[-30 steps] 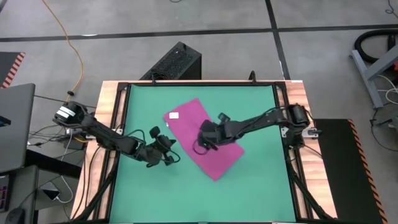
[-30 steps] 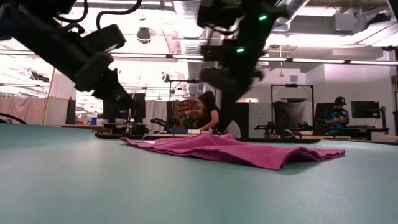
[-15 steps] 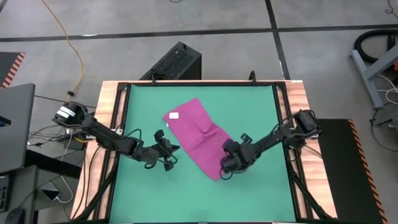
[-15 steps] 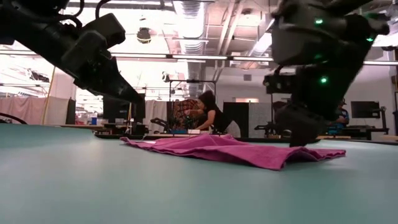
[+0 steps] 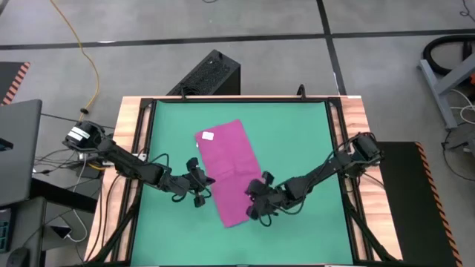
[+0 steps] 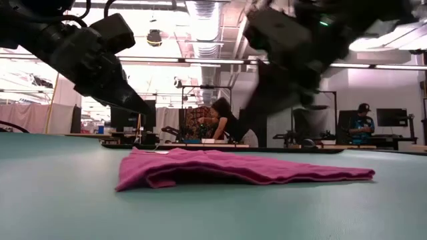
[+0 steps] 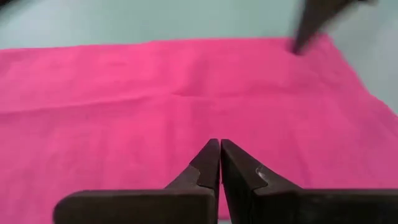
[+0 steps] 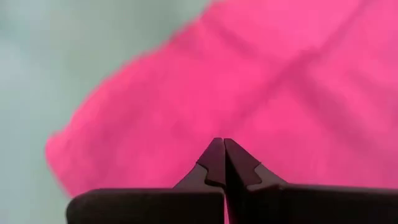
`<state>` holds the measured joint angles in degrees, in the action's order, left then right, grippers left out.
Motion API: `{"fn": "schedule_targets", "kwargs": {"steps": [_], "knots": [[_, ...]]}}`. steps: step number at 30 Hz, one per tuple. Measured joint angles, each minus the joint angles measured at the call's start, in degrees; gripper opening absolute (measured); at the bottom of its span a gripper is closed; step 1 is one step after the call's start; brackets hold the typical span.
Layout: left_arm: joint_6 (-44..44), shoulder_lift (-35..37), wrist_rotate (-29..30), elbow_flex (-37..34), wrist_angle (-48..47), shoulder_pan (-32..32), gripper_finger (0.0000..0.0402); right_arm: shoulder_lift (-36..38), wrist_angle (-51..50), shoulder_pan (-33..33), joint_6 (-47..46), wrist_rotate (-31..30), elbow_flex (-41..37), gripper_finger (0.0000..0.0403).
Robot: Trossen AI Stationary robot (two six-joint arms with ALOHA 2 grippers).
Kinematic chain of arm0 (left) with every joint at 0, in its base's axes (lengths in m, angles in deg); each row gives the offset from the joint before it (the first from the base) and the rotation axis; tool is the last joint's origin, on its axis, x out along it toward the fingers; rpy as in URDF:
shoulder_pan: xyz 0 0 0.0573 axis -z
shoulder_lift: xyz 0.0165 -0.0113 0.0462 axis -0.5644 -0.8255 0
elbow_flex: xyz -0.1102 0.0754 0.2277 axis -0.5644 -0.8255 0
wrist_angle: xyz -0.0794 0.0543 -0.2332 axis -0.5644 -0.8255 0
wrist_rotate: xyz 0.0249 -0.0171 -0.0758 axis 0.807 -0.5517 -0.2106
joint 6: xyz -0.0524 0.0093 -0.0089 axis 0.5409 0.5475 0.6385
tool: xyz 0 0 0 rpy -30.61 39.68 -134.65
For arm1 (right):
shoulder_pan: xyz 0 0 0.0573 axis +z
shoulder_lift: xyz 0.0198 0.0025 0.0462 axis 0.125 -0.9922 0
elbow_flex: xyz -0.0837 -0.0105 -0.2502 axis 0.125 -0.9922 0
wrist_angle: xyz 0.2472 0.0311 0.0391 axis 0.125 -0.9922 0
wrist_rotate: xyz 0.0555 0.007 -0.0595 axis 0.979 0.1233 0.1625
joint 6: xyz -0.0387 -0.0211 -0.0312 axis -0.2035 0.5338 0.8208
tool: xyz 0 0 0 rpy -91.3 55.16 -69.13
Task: Roll towel
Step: Fold the violet towel
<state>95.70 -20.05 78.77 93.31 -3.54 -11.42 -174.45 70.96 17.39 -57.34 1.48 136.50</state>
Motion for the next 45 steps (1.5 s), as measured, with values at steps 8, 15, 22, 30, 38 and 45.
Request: {"fn": "schedule_targets", "kwargs": {"steps": [8, 15, 22, 30, 38, 45], "knots": [[-6.3, 0.0, -12.4, 0.8, -0.2, 1.9, 0.0034, 6.1, -1.4, 5.7, 25.8, -13.8, -1.2, 0.0017], [-1.8, -0.2, -9.3, 0.9, 0.7, 2.3, 0.0029, 7.8, -0.8, 3.8, 12.8, -13.6, -11.8, 0.001], [-2.2, -4.6, -4.8, 1.1, 5.1, 6.5, 0.0002, 3.5, 3.0, 6.5, 7.8, -12.8, -13.8, 0.0009], [-6.2, -19.4, -0.3, 10.7, 5.5, 7.3, 0.0, 2.9, 5.7, 6.7, 5.9, -12.9, -13.7, 0.0008], [-2.2, -27.0, -5.9, 20.5, -14.3, 7.5, 0.0, 2.9, 6.4, 8.1, 5.9, -12.9, -13.7, 0.0009], [0.7, -20.2, -8.1, 22.2, -38.1, 8.8, 0.0, 2.9, 8.6, 7.9, 6.7, -12.8, -13.7, 0.0013]]}}
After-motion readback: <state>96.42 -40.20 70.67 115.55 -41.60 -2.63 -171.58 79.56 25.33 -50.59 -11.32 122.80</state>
